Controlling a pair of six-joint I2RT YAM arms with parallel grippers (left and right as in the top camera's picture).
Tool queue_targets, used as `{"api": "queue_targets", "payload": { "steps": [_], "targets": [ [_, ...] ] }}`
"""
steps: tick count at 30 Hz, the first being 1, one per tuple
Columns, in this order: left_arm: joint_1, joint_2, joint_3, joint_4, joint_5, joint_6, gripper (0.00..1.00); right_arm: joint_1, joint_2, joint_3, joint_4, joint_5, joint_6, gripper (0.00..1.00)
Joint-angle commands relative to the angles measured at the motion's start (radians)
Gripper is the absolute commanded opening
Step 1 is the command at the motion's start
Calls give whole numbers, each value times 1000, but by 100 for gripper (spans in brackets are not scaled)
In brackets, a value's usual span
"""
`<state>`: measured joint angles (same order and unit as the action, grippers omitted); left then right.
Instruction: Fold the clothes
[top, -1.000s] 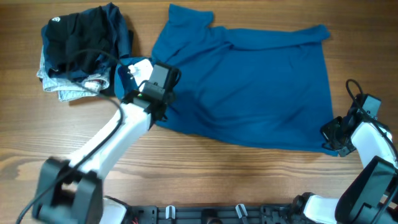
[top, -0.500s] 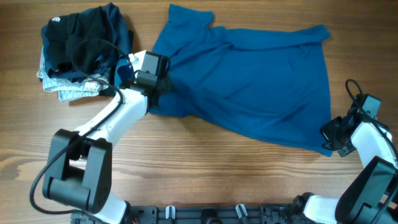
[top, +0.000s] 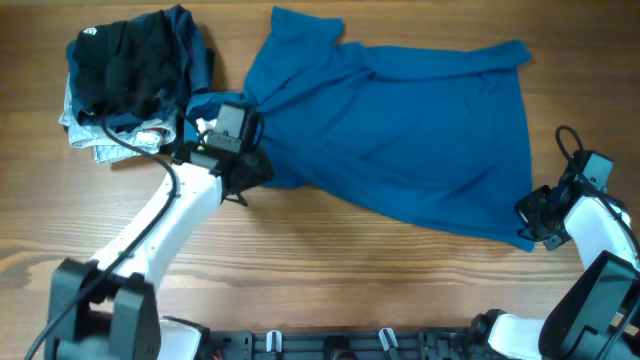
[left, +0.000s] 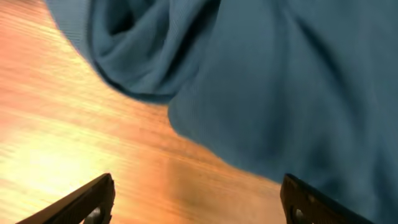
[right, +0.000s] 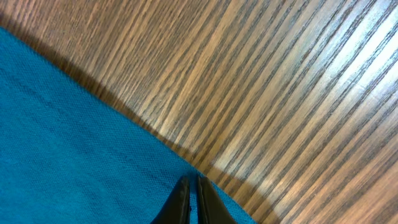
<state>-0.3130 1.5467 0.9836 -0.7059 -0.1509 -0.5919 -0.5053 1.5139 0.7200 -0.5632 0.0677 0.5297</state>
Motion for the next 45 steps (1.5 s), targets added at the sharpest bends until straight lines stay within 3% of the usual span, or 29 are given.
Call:
{"api": "queue_targets", "payload": {
  "steps": [1,6,13,18,26,33,40,42,45],
  "targets": [
    [3,51,-93,132,12,39,84,-6,-14,-8,3,-16,-11,6],
    [3,119,-134,274,1,39,84,-6,-14,-8,2,-16,-15,6],
    [3,205,-134,361,-7,38,80,-6,-14,-8,2,-16,-31,6],
    [3,206,-131,386,-6,37,53,-6,-14,-8,4,-16,-31,6],
    [3,83,-129,360,-6,37,45,-6,-14,-8,7,-16,-31,11],
    [3,0,-129,343,-7,38,4,-6,-14,-8,9,-16,-31,11],
    [3,-22,-127,332,3,37,4,-6,-14,-2,2,-47,-33,10],
    [3,-60,-126,315,-5,38,4,-6,-14,12,-23,-46,-31,18],
    [3,-80,-126,304,-14,37,4,-6,-14,16,-56,-34,-28,40]
  ]
}}
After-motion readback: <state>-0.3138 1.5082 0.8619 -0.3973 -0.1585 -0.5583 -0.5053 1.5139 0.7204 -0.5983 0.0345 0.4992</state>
